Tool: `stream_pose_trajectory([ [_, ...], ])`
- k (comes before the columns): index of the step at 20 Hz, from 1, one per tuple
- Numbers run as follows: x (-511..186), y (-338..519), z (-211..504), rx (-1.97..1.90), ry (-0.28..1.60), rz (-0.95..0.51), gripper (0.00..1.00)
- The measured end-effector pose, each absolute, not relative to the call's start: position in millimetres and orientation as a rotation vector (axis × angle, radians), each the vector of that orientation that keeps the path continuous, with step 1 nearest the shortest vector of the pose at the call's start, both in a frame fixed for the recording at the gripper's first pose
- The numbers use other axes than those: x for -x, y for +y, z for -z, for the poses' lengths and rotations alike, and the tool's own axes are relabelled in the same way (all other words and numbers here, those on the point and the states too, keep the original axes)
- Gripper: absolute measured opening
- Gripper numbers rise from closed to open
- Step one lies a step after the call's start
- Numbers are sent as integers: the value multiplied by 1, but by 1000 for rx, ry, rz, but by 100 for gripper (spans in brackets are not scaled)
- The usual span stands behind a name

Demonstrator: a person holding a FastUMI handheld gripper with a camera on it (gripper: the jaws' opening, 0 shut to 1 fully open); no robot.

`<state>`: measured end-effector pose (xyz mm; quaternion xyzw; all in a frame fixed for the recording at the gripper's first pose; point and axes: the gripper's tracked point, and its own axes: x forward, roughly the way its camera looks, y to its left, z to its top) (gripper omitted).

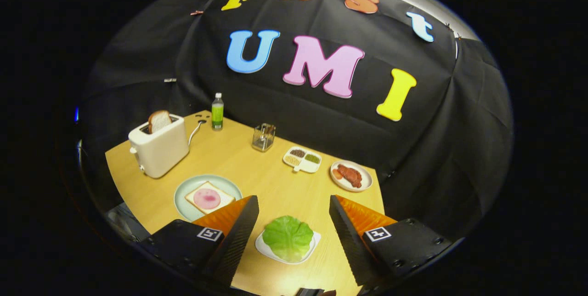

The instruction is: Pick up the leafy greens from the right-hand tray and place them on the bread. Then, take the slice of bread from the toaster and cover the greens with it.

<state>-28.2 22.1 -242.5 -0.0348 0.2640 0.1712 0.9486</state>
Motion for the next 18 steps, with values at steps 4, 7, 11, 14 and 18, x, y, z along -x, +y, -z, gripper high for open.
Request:
stream_pose_trajectory([
  [4,31,16,324,73,679,-395,94],
  [7,31,15,374,20,784,-408,85],
  [11,33,15,425,-37,883,-397,69],
  [14,26,18,443,-70,924,-394,67],
  [18,22,30,463,-63,971,-406,65],
])
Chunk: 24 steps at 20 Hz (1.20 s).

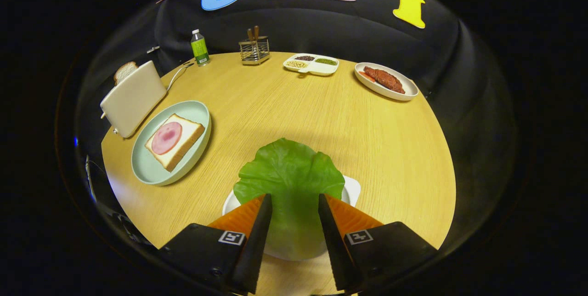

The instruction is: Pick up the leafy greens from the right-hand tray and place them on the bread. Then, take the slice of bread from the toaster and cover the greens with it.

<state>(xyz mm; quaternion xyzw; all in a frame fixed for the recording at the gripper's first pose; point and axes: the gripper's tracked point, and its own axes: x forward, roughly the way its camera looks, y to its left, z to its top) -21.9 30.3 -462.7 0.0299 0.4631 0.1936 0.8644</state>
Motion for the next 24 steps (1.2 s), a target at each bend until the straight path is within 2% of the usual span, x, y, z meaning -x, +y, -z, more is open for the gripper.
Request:
stream_pose_trajectory([
  [6,28,30,475,-73,1028,-422,58],
  [8,27,24,477,-75,1032,-412,35],
  [9,27,21,478,-76,1032,-408,26],
  [10,26,20,478,-72,1033,-403,12],
  [11,25,20,478,-60,1026,-399,9],
  [13,24,14,471,-24,999,-379,6],
  [24,23,25,389,-104,878,-376,6],
])
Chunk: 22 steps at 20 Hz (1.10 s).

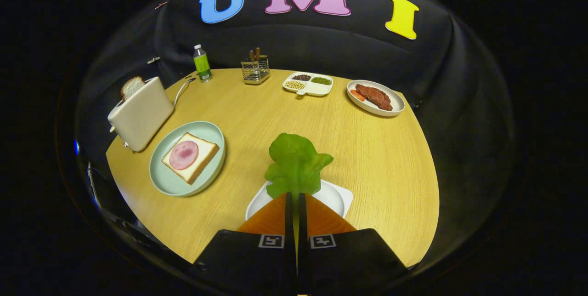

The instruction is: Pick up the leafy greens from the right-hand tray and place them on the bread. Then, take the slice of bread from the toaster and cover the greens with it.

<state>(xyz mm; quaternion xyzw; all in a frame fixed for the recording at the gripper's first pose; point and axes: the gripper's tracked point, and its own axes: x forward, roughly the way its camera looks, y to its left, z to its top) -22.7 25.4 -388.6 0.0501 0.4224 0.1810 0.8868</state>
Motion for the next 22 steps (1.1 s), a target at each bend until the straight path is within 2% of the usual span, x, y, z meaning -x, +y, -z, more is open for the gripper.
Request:
stream_pose_trajectory([
  [11,21,141,309,-157,788,-501,6],
  [22,11,254,303,-173,807,-629,6],
])
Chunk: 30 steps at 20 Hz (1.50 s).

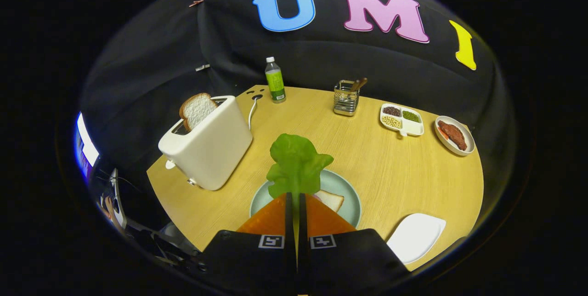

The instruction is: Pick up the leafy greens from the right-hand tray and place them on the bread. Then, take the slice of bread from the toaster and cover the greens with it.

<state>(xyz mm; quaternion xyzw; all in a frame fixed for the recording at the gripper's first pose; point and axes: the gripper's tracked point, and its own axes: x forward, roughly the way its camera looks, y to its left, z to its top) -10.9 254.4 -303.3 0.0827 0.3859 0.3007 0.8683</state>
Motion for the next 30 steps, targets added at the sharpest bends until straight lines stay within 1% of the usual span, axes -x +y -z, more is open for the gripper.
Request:
stream_pose_trajectory([
  [5,2,265,324,-139,845,-612,6],
  [6,3,264,331,-131,871,-606,11],
  [7,4,262,339,-124,895,-592,21],
  [10,-1,261,341,-119,900,-569,66],
  [12,1,266,333,-147,885,-591,96],
  [14,0,268,322,-180,865,-601,91],
  [17,-6,267,295,-230,810,-602,91],
  [22,-30,267,230,-232,649,-620,91],
  [30,-41,335,127,-275,510,-739,91],
])
